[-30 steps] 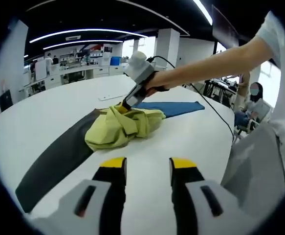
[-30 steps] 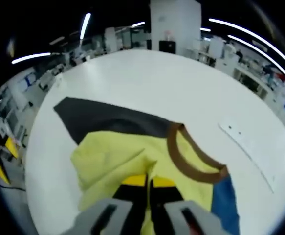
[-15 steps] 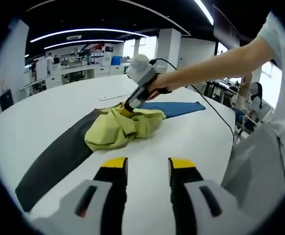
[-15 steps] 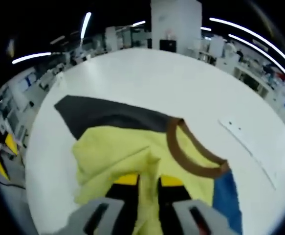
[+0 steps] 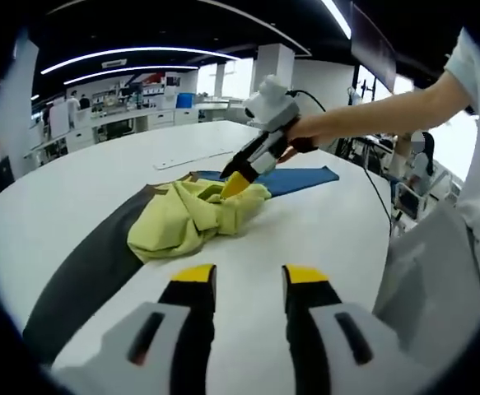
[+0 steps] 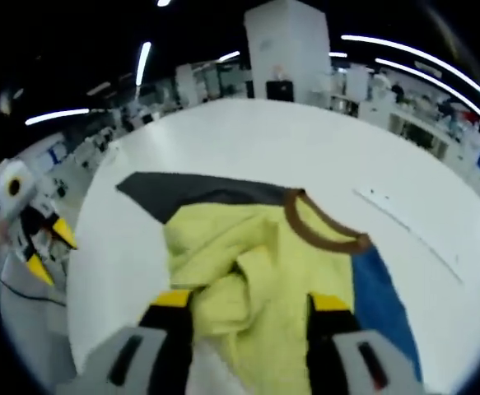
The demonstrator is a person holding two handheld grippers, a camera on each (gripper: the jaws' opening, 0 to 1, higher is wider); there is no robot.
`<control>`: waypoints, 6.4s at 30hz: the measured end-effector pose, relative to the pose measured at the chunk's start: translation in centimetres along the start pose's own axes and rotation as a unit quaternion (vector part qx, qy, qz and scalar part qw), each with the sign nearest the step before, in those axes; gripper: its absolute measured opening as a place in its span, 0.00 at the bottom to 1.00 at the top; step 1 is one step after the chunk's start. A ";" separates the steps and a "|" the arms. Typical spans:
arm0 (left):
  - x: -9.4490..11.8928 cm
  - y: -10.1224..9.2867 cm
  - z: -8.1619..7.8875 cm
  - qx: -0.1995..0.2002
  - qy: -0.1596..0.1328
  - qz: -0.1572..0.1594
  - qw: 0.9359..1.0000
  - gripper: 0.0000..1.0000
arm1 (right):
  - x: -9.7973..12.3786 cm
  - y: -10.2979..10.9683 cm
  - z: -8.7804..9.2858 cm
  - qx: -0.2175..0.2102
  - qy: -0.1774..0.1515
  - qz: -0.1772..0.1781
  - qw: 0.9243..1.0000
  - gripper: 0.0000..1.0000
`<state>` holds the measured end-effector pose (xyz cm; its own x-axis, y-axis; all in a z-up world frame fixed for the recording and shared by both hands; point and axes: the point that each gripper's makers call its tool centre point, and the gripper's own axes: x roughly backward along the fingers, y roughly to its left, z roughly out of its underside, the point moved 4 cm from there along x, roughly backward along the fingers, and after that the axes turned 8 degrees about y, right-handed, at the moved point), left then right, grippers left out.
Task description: Fold the garment on the visible template until the final outline fits inside the template.
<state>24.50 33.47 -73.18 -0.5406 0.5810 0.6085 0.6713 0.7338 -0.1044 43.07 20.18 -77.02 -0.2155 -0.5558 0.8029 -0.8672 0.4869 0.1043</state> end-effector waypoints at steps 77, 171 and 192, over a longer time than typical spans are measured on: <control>-4.2 9.0 -6.7 -0.110 0.000 -0.190 0.976 0.00 | 2.2 7.8 6.4 -0.021 -0.062 -0.004 0.998 0.65; 0.6 10.8 -2.5 -0.045 0.027 -0.243 0.969 0.00 | 3.3 1.0 4.1 0.047 -0.059 0.091 0.993 0.16; 0.6 10.8 -1.9 -0.043 0.034 -0.241 0.969 0.00 | 0.1 2.1 7.6 0.055 -0.002 0.093 0.994 0.08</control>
<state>32.34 41.08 -72.45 -0.7688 0.1510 0.6214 0.3910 0.8800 0.2698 37.83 16.08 -81.19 -0.3787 -0.4659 0.7997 -0.8560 0.5048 -0.1112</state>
